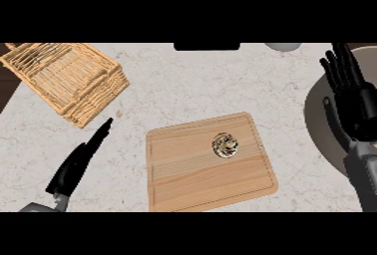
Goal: Pick the cupcake from the cutting board and place it in the pot
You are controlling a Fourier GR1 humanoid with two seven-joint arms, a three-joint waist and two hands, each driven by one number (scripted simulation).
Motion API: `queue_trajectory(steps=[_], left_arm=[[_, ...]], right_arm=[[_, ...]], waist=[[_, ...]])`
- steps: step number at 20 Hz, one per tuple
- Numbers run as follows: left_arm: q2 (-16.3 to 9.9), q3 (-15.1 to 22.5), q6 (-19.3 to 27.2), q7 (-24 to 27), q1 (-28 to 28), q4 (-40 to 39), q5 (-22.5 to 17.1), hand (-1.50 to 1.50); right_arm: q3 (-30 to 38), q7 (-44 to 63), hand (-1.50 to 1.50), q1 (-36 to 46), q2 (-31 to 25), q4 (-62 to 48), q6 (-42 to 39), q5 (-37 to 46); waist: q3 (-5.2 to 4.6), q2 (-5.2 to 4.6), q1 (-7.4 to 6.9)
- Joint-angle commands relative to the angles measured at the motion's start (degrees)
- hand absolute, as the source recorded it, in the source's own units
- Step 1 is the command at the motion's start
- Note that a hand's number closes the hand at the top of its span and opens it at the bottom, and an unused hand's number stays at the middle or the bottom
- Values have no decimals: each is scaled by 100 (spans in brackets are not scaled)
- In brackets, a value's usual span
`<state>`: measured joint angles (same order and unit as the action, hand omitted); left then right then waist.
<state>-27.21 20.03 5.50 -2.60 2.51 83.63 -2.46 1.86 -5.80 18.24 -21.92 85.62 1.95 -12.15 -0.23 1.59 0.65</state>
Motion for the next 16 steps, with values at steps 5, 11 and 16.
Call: queue_trajectory(steps=[5,11,16], left_arm=[[-224,-1107,829,-98,-198,28,-194,0],[-223,-1398,992,-198,-365,-35,-367,0],[-168,-1497,1055,-142,-505,-7,-444,0]], right_arm=[[511,1291,150,-1712,976,-456,2455,518],[127,1345,-150,-2064,40,-396,3544,2837],[-321,1671,-150,-2452,762,136,4391,3788]], waist=[[0,-70,217],[-107,-67,377],[-66,-63,339]])
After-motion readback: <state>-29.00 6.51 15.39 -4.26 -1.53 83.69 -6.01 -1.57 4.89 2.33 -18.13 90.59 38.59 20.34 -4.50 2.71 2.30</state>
